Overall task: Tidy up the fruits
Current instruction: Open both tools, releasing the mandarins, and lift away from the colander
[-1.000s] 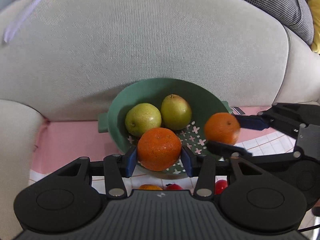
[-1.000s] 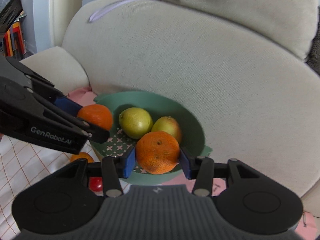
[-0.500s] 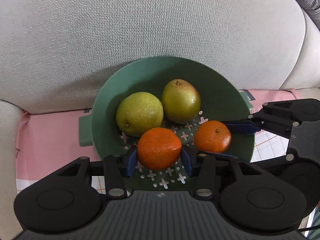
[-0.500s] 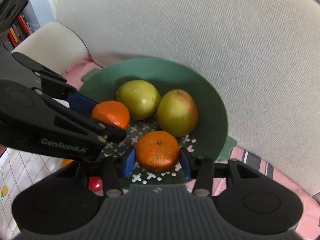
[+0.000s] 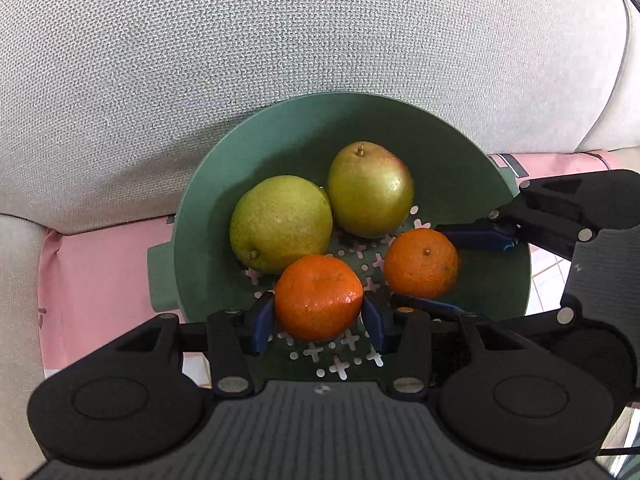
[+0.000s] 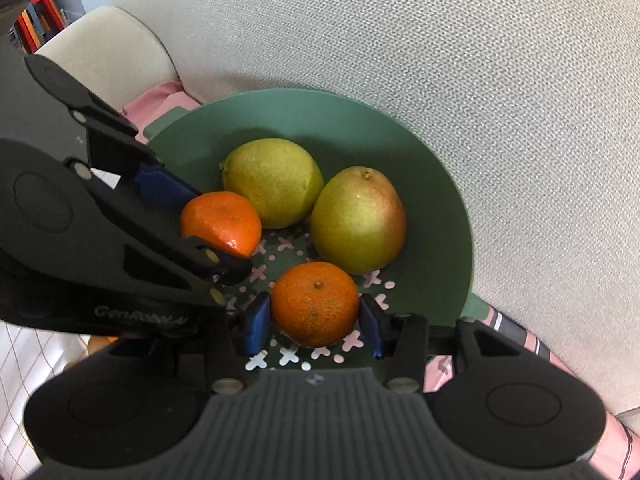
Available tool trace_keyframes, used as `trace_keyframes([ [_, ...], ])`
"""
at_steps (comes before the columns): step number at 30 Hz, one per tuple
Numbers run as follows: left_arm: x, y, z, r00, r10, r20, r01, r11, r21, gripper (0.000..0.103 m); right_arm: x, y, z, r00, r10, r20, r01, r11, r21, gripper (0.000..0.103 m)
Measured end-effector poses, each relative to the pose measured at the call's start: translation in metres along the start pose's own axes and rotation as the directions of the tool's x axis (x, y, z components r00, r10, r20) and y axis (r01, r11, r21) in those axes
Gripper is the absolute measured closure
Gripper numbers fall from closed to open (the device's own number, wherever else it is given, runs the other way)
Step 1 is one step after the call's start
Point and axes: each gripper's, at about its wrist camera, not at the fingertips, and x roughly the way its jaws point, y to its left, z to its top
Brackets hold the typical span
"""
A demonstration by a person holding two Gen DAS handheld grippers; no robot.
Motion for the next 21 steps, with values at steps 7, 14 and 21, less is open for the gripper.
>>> trace_keyframes([
  [7,-0.002,0.004,-0.005,1.0,0.003,0.015,-0.003,1.0,-0.003,0.045,0.0,-0.001,-0.001,1.0,-0.008,0.004,0.008,1.0,-0.004,0.057],
  [14,-0.007,0.008,-0.008,0.999,-0.015,0.029,0.015,1.0,-0.008,0.037,-0.004,0.001,-0.002,1.0,-0.02,0.018,0.02,1.0,-0.005,0.051],
  [21,-0.028,0.009,-0.013,0.996,0.014,0.089,-0.012,1.0,-0.019,0.037,-0.015,0.0,-0.004,0.998,-0.039,0.048,0.038,0.999,0.015,0.049],
])
